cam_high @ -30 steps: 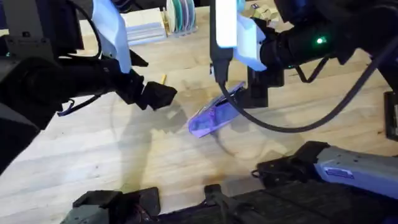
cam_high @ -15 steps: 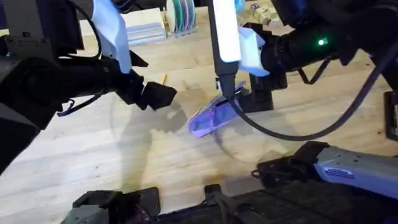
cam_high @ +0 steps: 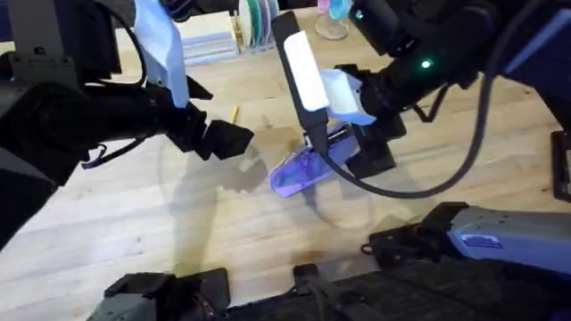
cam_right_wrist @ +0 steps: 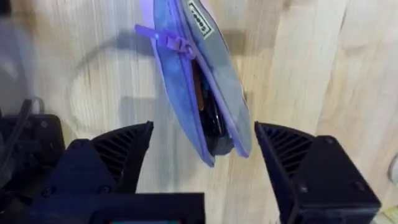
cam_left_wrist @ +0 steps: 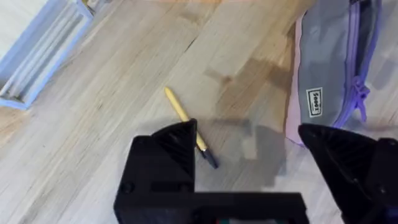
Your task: Unzip the bag, pick up the pens from the table one at a time and place them inside, then zip the bag closed.
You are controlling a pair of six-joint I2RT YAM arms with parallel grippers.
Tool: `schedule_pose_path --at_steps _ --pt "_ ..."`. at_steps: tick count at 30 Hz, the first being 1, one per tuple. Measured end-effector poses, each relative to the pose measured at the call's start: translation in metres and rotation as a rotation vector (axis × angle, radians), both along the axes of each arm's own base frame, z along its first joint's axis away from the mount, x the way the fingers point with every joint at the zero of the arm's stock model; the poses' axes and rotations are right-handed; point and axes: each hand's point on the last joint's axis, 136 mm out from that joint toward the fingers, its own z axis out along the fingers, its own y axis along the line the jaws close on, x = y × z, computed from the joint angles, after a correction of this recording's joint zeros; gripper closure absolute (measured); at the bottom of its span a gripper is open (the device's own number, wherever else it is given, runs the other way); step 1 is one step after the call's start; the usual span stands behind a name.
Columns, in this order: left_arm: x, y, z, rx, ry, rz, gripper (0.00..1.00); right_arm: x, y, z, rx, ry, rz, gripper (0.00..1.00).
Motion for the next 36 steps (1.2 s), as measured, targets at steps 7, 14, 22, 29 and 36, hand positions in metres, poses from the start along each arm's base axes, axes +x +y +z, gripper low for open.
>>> schedule_pose_path --at_steps 7,14,22,29,36 --pt "0.000 0.000 0.000 0.000 0.000 0.000 0.008 0.003 0.004 -0.013 -0.012 0.043 0.029 0.278" --pt "0.000 0.000 0.000 0.000 0.000 0.000 0.007 0.005 0.006 -0.013 -0.006 0.032 0.037 0.960" --pt "0.000 0.000 0.000 0.000 0.000 0.000 0.007 0.009 0.007 -0.012 0.002 0.018 0.038 0.969" --pt "0.000 0.000 0.000 0.000 0.000 0.000 0.007 0.010 0.016 -0.022 0.023 0.065 0.045 0.972" --pt "0.000 0.000 0.000 0.000 0.000 0.000 0.007 0.012 0.024 -0.048 0.020 0.170 0.048 0.971"
